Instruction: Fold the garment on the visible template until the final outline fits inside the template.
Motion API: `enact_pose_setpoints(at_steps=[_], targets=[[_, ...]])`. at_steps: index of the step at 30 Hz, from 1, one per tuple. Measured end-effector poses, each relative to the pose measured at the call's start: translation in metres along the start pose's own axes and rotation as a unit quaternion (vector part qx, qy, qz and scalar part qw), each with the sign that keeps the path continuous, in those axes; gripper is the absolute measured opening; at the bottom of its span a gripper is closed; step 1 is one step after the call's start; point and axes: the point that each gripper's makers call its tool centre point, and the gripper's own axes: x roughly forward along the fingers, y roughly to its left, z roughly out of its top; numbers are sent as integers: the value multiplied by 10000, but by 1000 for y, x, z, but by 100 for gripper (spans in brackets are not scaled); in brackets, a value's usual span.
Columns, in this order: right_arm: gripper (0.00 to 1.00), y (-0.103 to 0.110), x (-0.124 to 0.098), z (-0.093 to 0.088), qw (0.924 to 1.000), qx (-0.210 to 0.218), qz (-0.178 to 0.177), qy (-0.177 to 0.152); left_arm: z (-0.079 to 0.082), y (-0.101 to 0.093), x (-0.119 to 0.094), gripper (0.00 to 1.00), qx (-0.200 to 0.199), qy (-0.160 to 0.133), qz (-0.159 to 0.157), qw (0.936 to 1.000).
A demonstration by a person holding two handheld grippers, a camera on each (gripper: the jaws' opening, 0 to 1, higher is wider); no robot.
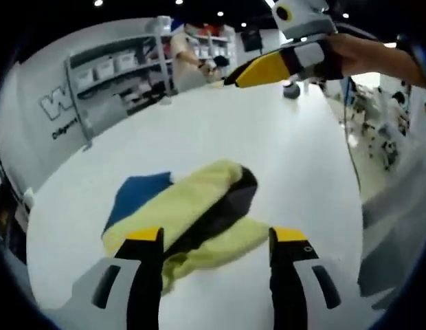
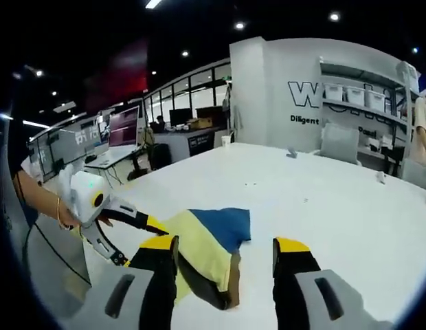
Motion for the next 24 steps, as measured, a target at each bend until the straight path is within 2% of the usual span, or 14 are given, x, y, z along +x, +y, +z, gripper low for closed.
enact_pose_setpoints(at_steps=[5, 7, 13, 14, 16, 24], targets=[[66, -6, -4, -4, 9999, -30, -146, 73, 3, -5, 12, 54, 169, 26, -89, 9998], [69, -7, -5, -4, 9998, -95, -180, 62, 6, -14, 15, 50, 280, -16, -270, 9992], [67, -7, -7, -5, 9998, -49, -158, 60, 1, -27, 31, 44, 429, 158, -536, 9975], [67, -7, -8, -6, 9998, -30, -164, 63, 1, -31, 34, 42, 275, 201, -588, 9977], [66, -5, -9, -6, 9999, -12, -153, 49, 6, -34, 40, 38, 58, 109, -643, 9979], [62, -3, -13, -13, 9999, 28, -13, 109, 1, -33, 59, 37, -7, 296, -586, 9978]])
